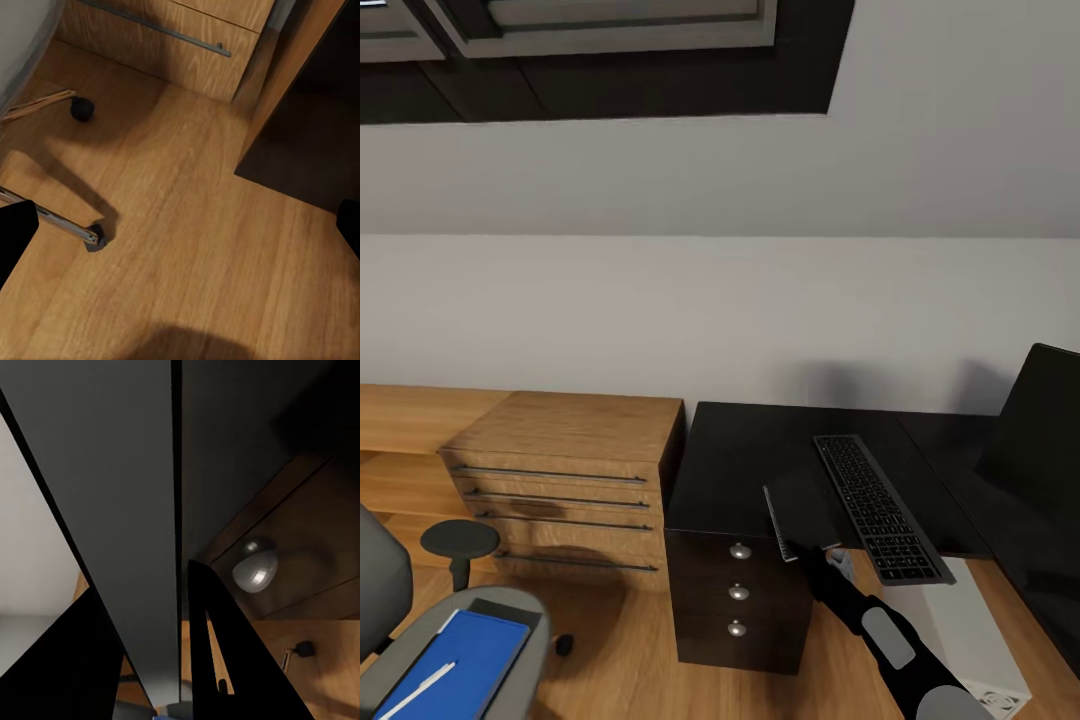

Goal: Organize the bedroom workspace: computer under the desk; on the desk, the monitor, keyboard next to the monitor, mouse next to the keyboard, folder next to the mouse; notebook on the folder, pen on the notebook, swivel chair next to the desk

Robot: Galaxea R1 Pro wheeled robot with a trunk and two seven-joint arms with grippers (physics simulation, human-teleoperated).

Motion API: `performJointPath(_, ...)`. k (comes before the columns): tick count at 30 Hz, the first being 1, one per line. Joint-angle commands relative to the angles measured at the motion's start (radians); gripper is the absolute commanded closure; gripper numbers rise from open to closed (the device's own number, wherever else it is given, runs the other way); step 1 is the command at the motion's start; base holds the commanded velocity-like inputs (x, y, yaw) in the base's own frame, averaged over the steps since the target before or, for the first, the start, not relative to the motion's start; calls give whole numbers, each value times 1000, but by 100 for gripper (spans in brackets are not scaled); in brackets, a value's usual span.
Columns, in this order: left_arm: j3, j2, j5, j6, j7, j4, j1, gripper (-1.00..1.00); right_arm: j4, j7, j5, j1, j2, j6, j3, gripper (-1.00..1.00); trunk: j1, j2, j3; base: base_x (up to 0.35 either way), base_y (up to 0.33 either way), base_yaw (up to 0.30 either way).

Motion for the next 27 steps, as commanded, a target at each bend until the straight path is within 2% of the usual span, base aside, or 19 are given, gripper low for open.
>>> performJointPath(1,-6,0,10,-3,-5,1,-1,-100,0,2,-9,-1,0,9,-3,100,0,-1,-1,0,0,0)
performJointPath(27,-5,1,11,-3,-5,1,-1,-100,0,1,-9,-1,1,8,-4,100,0,-1,-1,32,0,0)
